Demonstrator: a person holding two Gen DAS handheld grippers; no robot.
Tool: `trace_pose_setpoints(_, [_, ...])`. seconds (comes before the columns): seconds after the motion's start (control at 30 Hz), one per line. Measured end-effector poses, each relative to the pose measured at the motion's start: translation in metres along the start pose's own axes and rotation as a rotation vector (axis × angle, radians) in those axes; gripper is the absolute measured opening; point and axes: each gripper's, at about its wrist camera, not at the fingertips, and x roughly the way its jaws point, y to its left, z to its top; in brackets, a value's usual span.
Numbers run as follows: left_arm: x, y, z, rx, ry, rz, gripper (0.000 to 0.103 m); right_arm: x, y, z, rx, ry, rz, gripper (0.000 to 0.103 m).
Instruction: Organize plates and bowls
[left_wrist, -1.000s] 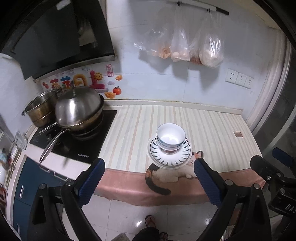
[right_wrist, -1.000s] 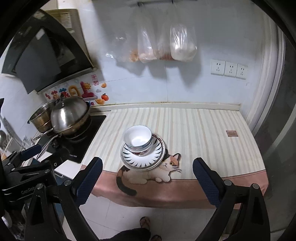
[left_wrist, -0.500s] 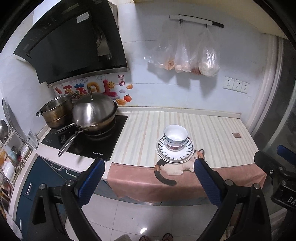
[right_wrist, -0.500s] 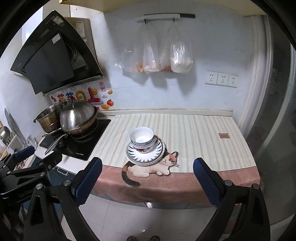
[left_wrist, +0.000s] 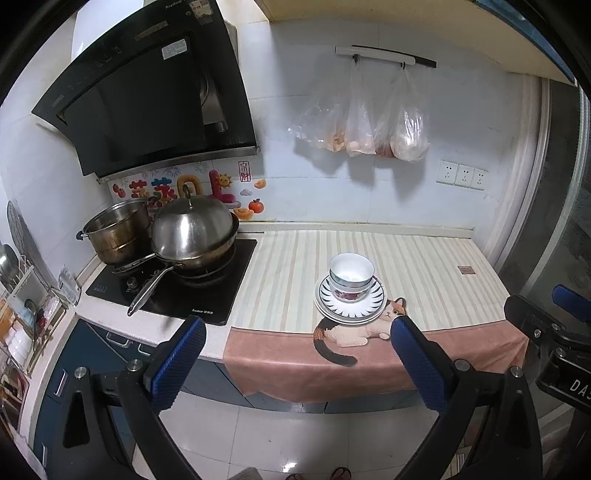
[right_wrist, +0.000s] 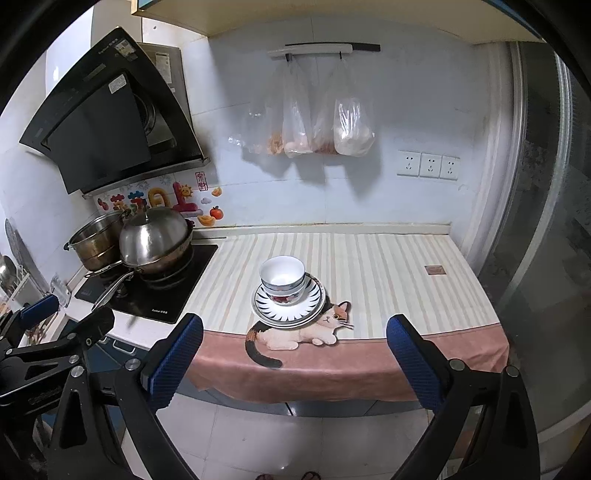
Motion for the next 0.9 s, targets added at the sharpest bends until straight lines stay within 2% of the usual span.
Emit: trace_pose_setpoints(0.9, [-0.0004,-0.0062,-0.0008,-0.007,0.011,-0.009,0.103,-0.0054,-0.0045,-0.0013,0.004,0.003,-0.017,0.102])
